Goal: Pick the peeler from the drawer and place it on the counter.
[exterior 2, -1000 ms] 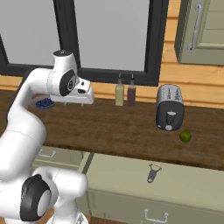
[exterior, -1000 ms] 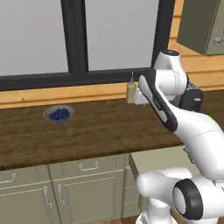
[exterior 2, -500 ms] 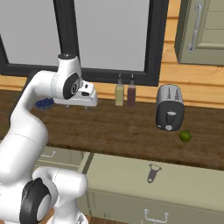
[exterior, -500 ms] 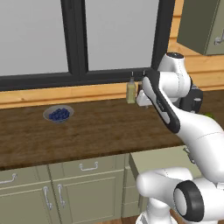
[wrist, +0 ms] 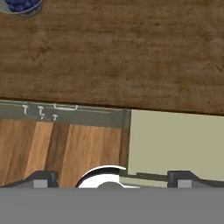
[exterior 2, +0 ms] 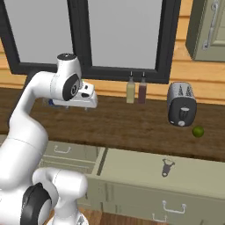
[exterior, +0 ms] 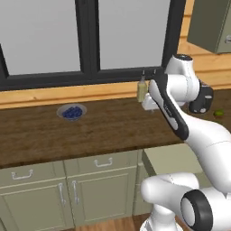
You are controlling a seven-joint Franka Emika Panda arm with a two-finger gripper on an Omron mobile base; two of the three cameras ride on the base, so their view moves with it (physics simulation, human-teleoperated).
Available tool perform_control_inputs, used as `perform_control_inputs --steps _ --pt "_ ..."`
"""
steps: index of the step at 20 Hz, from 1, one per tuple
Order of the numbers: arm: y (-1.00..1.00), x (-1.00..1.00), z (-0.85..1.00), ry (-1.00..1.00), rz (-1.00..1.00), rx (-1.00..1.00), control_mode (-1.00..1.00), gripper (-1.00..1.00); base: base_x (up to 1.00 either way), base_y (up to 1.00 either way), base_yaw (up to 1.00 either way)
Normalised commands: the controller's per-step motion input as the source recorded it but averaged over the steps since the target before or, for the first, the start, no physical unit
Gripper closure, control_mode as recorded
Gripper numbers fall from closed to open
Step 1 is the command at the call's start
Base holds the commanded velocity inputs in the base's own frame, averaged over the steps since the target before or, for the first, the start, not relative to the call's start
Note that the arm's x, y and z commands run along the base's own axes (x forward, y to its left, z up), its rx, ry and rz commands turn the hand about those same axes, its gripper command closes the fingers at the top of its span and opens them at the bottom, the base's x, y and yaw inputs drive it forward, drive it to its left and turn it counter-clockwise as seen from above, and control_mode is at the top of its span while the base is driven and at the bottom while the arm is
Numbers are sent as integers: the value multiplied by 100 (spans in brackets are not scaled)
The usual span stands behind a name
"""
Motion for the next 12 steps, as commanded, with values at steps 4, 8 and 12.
perform_control_inputs --steps 4,8,12 --pt "0 0 0 0 0 0 100 -100 -33 91 -27" --pt "0 0 0 0 0 0 100 -100 -9 54 -46" --pt "0 0 0 0 0 0 100 -100 0 22 -49"
